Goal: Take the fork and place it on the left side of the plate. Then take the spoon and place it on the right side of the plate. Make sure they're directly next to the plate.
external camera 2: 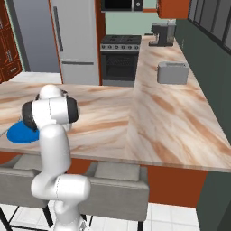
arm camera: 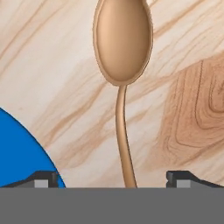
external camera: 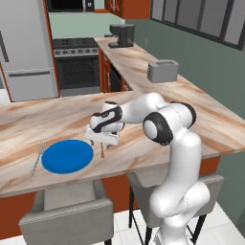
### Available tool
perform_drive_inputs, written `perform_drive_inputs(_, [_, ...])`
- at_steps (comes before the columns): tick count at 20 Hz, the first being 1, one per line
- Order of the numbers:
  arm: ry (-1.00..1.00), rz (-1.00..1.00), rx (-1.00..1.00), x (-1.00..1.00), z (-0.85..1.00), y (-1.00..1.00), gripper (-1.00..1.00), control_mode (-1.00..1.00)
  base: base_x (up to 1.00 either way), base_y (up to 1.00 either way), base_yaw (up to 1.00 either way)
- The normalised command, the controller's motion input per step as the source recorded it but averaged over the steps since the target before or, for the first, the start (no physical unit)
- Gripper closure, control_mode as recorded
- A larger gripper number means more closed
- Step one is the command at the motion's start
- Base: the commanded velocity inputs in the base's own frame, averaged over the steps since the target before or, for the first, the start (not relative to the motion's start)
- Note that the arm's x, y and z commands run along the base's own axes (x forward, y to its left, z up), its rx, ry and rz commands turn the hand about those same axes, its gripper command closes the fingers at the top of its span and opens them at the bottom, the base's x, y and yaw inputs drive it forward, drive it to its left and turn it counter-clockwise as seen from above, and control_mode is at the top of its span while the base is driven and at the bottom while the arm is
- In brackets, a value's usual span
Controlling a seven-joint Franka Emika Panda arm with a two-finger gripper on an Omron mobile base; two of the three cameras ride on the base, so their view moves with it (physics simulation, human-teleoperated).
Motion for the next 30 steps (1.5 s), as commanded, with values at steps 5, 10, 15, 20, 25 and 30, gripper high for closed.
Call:
perform_drive_inputs(5, [0.0,0.0,-0.11,-0.3,0.19,-0.04,-1.0,-1.0,0.0,0.0,0.0])
perform_drive_inputs(10, [-0.03,0.0,-0.09,-0.4,0.27,-0.09,-1.0,-1.0,0.0,0.0,0.0])
perform_drive_inputs(15, [-0.07,0.0,-0.03,-0.58,0.3,-0.18,-1.0,-1.0,0.0,0.0,0.0])
perform_drive_inputs(20, [-0.05,0.0,-0.01,-0.61,0.34,-0.18,-1.0,-1.0,0.0,0.0,0.0])
perform_drive_inputs(25, [-0.03,0.0,-0.02,-0.65,0.36,-0.17,-1.0,-1.0,0.0,0.0,0.0])
perform_drive_inputs(30, [-0.12,0.0,0.0,-0.68,0.37,-0.19,-1.0,-1.0,0.0,0.0,0.0])
